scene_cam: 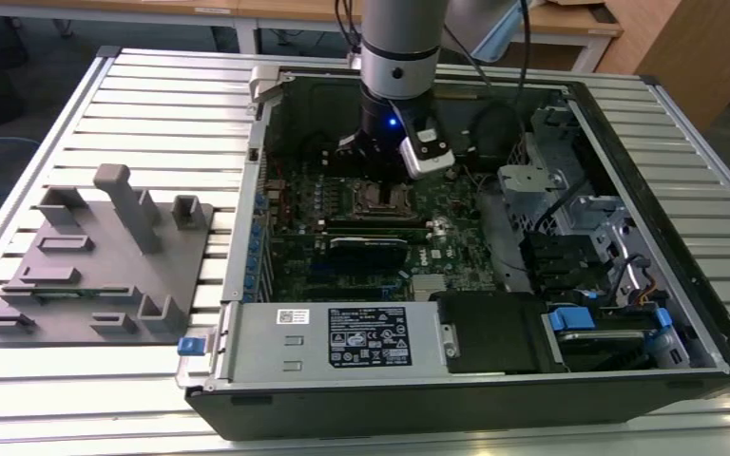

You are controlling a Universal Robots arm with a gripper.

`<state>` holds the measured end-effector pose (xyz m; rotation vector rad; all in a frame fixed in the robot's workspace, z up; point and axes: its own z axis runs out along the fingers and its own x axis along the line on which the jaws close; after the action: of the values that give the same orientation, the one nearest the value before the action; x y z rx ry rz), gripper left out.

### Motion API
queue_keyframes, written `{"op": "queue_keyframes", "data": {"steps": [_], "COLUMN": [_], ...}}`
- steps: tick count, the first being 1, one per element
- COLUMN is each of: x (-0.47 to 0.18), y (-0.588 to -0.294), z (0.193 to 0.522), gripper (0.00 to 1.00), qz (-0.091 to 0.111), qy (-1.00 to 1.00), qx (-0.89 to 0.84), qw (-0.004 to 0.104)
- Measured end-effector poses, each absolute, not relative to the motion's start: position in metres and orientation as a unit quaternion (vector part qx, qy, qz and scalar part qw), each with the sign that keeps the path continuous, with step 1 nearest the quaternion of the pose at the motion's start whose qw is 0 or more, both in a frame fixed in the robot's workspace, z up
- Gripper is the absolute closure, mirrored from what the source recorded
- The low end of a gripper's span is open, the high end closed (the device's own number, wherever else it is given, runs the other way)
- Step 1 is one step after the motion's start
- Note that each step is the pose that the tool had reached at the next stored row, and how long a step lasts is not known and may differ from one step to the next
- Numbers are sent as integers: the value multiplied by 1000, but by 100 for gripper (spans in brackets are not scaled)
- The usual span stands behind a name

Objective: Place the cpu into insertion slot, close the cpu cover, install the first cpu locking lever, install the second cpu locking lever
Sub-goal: 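Install the second cpu locking lever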

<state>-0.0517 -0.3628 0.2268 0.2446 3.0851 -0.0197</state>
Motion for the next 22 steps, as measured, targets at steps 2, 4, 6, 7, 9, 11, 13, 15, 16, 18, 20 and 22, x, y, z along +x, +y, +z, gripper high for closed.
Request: {"op": "queue_keyframes", "data": {"steps": [2, 4, 6, 7, 9, 11, 13, 15, 16, 18, 20, 22], "x": [-52, -52, -53, -54, -57, -61, -65, -67, -68, -68, -69, -69], "y": [-366, -368, -369, -369, -370, -371, -371, -372, -372, -373, -374, -374], "z": [227, 227, 226, 226, 224, 223, 222, 221, 220, 218, 217, 217], "gripper": [89, 89, 89, 89, 89, 89, 89, 89, 89, 89, 89, 89], "qz": [-6, -6, -6, -6, -5, -5, -5, -5, -5, -5, -5, -5], "qy": [997, 997, 997, 997, 997, 997, 997, 997, 997, 997, 997, 997], "qx": [79, 79, 79, 79, 79, 79, 79, 79, 79, 79, 79, 79], "qw": [23, 23, 24, 24, 24, 24, 24, 24, 24, 24, 24, 24]}}
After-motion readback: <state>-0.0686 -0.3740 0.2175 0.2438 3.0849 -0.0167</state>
